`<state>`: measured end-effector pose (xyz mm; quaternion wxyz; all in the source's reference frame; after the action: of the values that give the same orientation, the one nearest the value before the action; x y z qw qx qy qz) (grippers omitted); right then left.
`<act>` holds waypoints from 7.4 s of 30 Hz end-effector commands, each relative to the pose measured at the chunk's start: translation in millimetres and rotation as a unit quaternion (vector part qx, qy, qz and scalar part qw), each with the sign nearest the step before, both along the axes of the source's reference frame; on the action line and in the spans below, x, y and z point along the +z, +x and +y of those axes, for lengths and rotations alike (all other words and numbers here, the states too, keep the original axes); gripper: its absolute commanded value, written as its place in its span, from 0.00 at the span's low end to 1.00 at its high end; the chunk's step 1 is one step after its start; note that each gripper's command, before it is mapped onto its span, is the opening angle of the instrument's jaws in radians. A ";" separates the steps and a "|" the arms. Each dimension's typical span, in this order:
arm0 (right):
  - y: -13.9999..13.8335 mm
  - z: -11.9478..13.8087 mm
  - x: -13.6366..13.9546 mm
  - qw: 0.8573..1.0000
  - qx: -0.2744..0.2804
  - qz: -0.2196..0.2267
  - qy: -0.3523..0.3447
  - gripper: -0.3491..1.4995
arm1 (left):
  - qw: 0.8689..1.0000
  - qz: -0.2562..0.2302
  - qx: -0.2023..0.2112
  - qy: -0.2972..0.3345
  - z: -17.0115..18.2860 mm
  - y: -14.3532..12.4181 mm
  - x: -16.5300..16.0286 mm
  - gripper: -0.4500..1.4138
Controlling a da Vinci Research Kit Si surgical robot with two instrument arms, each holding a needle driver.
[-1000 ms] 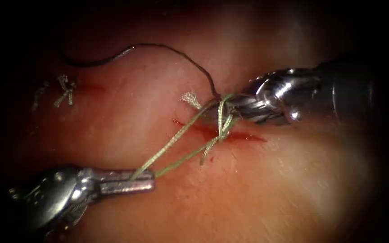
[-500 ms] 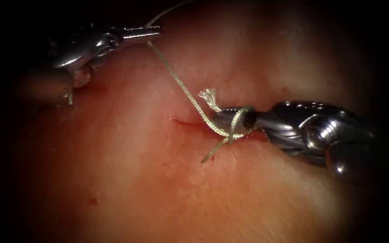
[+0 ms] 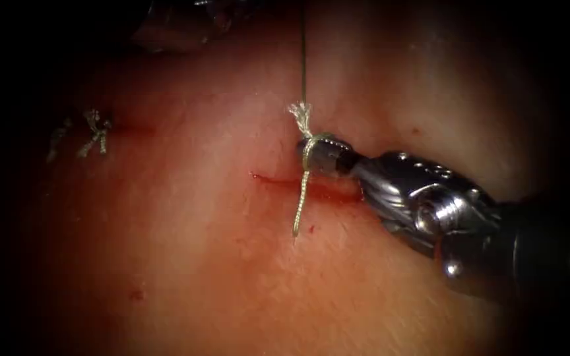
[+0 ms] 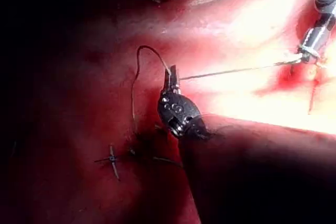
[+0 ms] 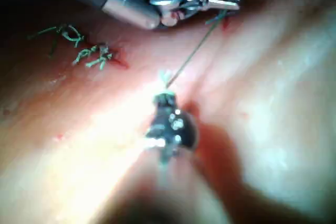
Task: Wound Closure
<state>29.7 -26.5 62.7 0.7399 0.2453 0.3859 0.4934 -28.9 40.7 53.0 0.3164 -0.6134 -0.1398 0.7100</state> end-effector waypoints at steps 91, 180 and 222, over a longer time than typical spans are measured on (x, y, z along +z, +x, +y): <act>-6.0 -0.9 -1.1 0.944 -0.114 0.111 -0.288 0.94 | 0.957 -0.009 0.003 0.291 -20.0 6.3 -9.8 0.60; 0.7 6.8 1.1 0.959 -0.194 0.092 -0.183 0.94 | 0.966 -0.112 0.016 0.234 -8.6 -2.3 -24.7 0.00; 4.9 6.3 3.8 0.958 -0.193 0.090 -0.191 0.92 | 0.964 -0.130 0.039 0.230 -10.3 -4.4 -27.8 0.00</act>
<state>33.9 -20.2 66.0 0.8165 0.2137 0.4819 0.2356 -32.6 30.0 24.7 0.4013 -0.6038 -0.3636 0.5849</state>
